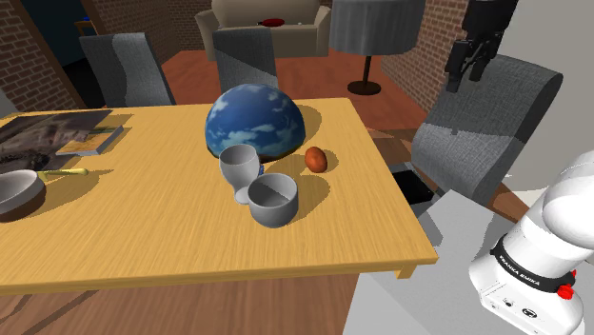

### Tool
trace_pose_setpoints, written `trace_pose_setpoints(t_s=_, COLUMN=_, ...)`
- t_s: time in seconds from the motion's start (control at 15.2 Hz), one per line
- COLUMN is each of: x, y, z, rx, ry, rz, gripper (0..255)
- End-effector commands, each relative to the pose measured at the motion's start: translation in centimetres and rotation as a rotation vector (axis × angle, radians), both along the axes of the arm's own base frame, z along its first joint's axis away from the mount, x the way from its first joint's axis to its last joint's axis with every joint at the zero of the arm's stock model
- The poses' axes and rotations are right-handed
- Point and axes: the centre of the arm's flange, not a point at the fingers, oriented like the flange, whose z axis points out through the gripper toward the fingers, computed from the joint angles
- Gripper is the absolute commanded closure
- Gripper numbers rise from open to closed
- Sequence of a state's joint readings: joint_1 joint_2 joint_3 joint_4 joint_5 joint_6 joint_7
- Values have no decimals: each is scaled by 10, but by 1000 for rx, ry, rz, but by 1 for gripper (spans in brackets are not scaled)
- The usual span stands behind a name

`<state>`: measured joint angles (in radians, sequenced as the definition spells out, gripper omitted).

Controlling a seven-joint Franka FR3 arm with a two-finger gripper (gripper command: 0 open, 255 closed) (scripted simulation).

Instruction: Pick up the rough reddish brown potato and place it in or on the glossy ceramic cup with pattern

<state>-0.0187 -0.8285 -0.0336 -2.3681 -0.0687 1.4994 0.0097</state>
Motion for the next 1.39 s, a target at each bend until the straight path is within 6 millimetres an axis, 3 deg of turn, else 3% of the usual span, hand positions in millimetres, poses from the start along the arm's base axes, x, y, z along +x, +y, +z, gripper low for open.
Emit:
trace_pose_setpoints(t_s=0.0, x=0, y=0, z=0, rx=0, ry=0, rz=0, gripper=0)
trace_pose_setpoints(t_s=0.66, x=55, y=95, z=-72, rx=-28, ry=-50, rz=-172, gripper=0)
trace_pose_setpoints(t_s=1.32, x=130, y=177, z=-143, rx=-56, ry=-100, rz=-345, gripper=0)
